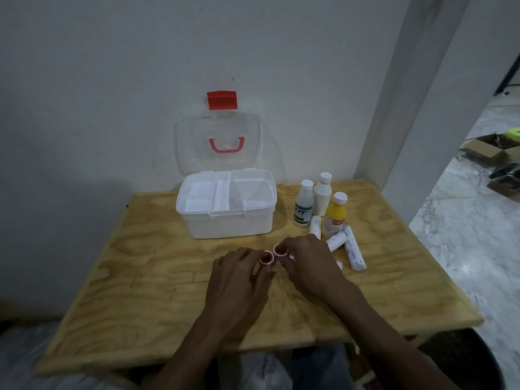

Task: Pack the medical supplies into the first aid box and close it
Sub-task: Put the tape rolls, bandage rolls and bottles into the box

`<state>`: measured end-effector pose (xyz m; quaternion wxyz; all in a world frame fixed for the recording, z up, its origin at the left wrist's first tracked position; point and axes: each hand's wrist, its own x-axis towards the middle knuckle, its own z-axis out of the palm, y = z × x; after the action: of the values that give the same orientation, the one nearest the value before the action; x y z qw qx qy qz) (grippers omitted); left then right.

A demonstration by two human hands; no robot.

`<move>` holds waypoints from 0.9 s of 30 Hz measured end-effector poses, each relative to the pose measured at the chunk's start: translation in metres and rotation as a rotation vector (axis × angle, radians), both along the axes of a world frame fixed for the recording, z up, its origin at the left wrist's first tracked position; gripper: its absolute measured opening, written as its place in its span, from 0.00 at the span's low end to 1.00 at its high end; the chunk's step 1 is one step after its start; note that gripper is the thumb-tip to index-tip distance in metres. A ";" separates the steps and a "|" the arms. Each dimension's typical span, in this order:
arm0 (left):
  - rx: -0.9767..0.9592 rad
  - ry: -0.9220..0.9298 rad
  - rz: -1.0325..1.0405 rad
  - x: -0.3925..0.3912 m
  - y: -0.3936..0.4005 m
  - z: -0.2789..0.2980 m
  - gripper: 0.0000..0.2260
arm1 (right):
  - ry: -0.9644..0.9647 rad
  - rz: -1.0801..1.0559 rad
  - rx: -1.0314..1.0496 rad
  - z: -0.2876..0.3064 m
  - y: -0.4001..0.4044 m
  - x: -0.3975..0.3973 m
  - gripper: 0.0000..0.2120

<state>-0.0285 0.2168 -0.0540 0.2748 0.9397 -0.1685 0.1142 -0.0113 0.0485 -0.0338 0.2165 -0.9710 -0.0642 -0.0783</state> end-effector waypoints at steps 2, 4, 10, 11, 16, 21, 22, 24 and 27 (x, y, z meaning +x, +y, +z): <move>0.056 -0.014 0.019 0.003 0.001 -0.005 0.13 | -0.019 -0.004 -0.012 -0.005 0.001 0.001 0.07; 0.083 -0.028 0.030 0.006 0.002 -0.006 0.12 | -0.038 -0.003 -0.038 -0.009 0.002 0.003 0.06; 0.161 -0.041 -0.004 0.008 0.002 -0.002 0.11 | -0.061 0.016 -0.084 -0.012 0.003 0.008 0.05; 0.162 -0.034 -0.004 0.007 0.003 -0.002 0.11 | -0.060 0.024 -0.092 -0.011 0.003 0.008 0.05; 0.052 0.003 -0.010 -0.003 0.019 0.001 0.11 | -0.073 0.056 -0.036 0.005 0.007 -0.001 0.07; -0.064 -0.136 0.051 -0.007 0.053 0.029 0.06 | -0.130 0.158 0.139 0.043 0.024 -0.002 0.08; -0.075 -0.158 0.069 -0.004 0.061 0.036 0.05 | -0.149 0.173 0.161 0.050 0.029 0.002 0.08; -0.096 -0.201 0.097 0.003 0.074 0.053 0.06 | -0.189 0.198 0.198 0.062 0.042 0.014 0.07; -0.143 -0.243 0.162 0.024 0.090 0.076 0.06 | -0.218 0.205 0.197 0.075 0.061 0.044 0.08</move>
<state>-0.0048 0.3072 0.0225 0.3084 0.9075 -0.1158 0.2606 0.0323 0.1099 0.0412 0.3094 -0.9192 -0.1781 -0.1663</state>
